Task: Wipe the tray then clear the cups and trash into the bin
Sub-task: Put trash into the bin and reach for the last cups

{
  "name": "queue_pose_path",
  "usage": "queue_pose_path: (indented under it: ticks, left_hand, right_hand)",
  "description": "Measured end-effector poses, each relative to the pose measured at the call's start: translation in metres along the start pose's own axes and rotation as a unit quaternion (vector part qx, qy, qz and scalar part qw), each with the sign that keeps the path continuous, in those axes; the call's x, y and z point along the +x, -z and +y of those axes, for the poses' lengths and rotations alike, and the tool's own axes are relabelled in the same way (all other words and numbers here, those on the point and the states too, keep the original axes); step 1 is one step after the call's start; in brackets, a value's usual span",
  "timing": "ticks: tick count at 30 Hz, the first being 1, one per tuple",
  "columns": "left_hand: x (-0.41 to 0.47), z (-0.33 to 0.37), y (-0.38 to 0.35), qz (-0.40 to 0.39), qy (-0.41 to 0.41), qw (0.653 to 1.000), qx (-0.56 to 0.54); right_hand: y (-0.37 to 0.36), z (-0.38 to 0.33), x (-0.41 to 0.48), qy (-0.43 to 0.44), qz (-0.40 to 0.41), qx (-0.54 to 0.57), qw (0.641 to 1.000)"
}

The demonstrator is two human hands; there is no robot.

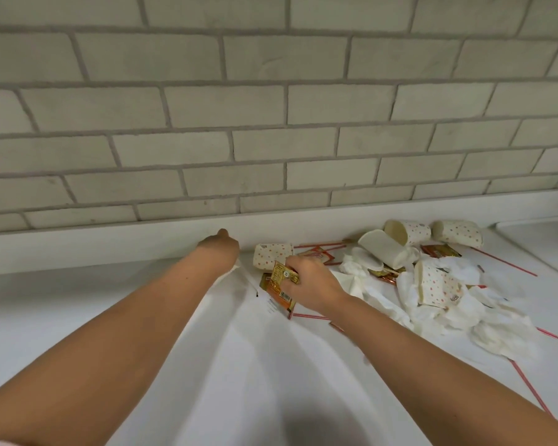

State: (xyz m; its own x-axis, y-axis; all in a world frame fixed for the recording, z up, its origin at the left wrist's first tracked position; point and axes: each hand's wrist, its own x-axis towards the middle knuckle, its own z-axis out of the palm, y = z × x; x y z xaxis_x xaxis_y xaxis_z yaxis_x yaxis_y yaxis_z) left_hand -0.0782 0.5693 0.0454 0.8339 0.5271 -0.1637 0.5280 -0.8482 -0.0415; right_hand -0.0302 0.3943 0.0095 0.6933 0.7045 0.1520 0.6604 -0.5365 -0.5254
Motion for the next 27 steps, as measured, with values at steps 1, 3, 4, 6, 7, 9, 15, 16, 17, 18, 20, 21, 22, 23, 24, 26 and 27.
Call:
queue_pose_path:
  ticks: [1, 3, 4, 6, 7, 9, 15, 16, 17, 18, 20, 21, 22, 23, 24, 26, 27]
  left_hand:
    - [-0.004, -0.003, 0.005, 0.0, -0.005, 1.0, -0.007]
    - [-0.011, -0.005, 0.018, -0.029, -0.04, 0.998, 0.029]
    - [-0.016, -0.004, 0.025, -0.036, -0.059, 0.997, 0.039]
    - [-0.024, -0.001, 0.034, -0.034, -0.096, 0.994, 0.043]
    - [-0.032, 0.002, 0.039, -0.031, -0.121, 0.991, 0.038]
    - [-0.04, 0.009, 0.045, -0.006, -0.167, 0.986, 0.009]
    - [-0.067, 0.062, 0.046, 0.088, -0.284, 0.952, -0.072]
    - [-0.073, 0.074, 0.046, 0.104, -0.304, 0.943, -0.084]
    - [-0.079, 0.088, 0.046, 0.117, -0.326, 0.933, -0.097]
    - [-0.085, 0.098, 0.045, 0.13, -0.344, 0.923, -0.11]
    - [-0.098, 0.127, 0.043, 0.15, -0.383, 0.902, -0.133]
    - [-0.104, 0.143, 0.042, 0.16, -0.399, 0.893, -0.137]
    - [-0.111, 0.157, 0.041, 0.169, -0.411, 0.885, -0.137]
    - [-0.118, 0.175, 0.039, 0.177, -0.426, 0.876, -0.141]
    - [-0.124, 0.19, 0.037, 0.181, -0.437, 0.869, -0.145]
    - [-0.138, 0.223, 0.032, 0.183, -0.462, 0.853, -0.158]
    - [-0.145, 0.239, 0.029, 0.182, -0.474, 0.845, -0.165]
  right_hand:
    - [0.003, 0.0, -0.002, -0.002, 0.004, -0.003, 1.0]
    - [0.013, -0.001, -0.006, -0.003, 0.014, -0.013, 1.0]
    - [0.017, 0.0, -0.008, -0.005, 0.017, -0.015, 1.0]
    - [0.027, 0.001, -0.014, -0.011, 0.026, -0.018, 0.999]
    - [0.032, 0.001, -0.018, -0.012, 0.031, -0.019, 0.999]
    - [0.042, 0.005, -0.027, -0.015, 0.04, -0.017, 0.999]
    - [0.08, 0.03, -0.065, -0.062, 0.066, -0.019, 0.996]
    - [0.088, 0.036, -0.072, -0.069, 0.071, -0.021, 0.995]
    - [0.098, 0.043, -0.082, -0.078, 0.075, -0.03, 0.994]
    - [0.106, 0.047, -0.089, -0.084, 0.077, -0.038, 0.993]
    - [0.127, 0.062, -0.109, -0.111, 0.09, -0.049, 0.989]
    - [0.137, 0.069, -0.12, -0.123, 0.096, -0.055, 0.986]
    - [0.146, 0.077, -0.13, -0.135, 0.102, -0.062, 0.984]
    - [0.157, 0.086, -0.144, -0.148, 0.109, -0.067, 0.981]
    - [0.166, 0.094, -0.155, -0.158, 0.116, -0.068, 0.978]
    - [0.185, 0.11, -0.183, -0.19, 0.132, -0.073, 0.97]
    - [0.193, 0.119, -0.197, -0.208, 0.138, -0.075, 0.965]
